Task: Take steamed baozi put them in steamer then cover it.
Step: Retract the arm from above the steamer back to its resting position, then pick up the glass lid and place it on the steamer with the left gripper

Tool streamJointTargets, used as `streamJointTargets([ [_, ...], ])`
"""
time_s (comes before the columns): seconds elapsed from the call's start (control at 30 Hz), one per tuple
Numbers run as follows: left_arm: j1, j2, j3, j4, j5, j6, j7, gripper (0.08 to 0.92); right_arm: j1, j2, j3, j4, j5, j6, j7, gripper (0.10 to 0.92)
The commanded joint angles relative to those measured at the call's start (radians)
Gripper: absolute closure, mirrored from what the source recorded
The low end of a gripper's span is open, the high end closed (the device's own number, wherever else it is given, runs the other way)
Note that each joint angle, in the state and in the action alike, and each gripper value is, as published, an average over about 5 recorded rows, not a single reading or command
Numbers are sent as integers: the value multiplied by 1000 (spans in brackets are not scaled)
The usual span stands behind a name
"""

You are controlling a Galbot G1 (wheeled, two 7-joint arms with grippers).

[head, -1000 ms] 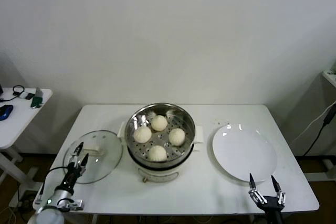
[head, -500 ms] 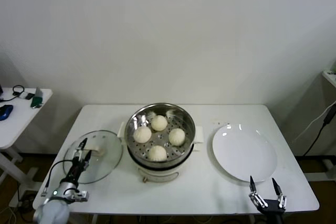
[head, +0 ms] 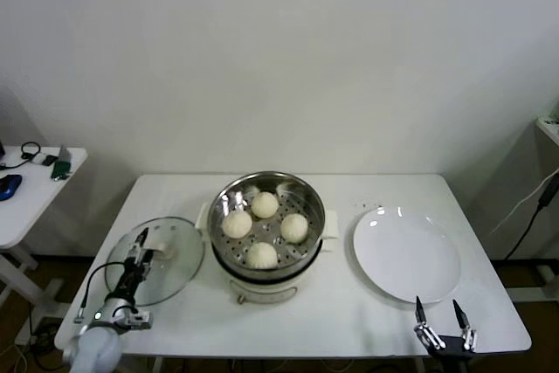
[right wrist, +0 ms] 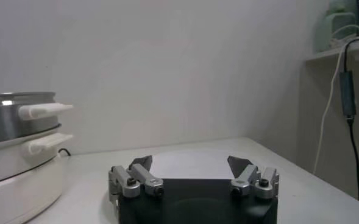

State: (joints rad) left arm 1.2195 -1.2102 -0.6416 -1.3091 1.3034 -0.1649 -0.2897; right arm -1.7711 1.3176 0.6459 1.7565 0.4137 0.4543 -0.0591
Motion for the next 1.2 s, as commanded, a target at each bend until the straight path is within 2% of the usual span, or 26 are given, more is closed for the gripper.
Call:
streamJointTargets([
  [0.03,-12,-3,4,9,-5,49,29,346,-2,3,0,1,-4,3,-1,203],
  [0.37,-20,-5,5,29,-5,69,42,641,-3,8,3,4,-18,5,-6,203],
  [0.6,-2,-8,9,-11,-34,69,38,830,-4,17,3,2,-23,9,-5,203],
  [0.73,18,0,4,-93,-88,89,58,858,-6,20,2,1,-31,14,-4,203],
  [0.83,48,27,-7,-214,-163,135,100,858,-9,20,3,2,-36,16,-3,203],
  [1.0,122,92,-37,-447,-288,274,201,858,-7,20,4,4,-56,2,10,203],
  [1.2,185,156,-64,-654,-367,439,297,858,-5,20,4,17,-77,-20,19,203],
])
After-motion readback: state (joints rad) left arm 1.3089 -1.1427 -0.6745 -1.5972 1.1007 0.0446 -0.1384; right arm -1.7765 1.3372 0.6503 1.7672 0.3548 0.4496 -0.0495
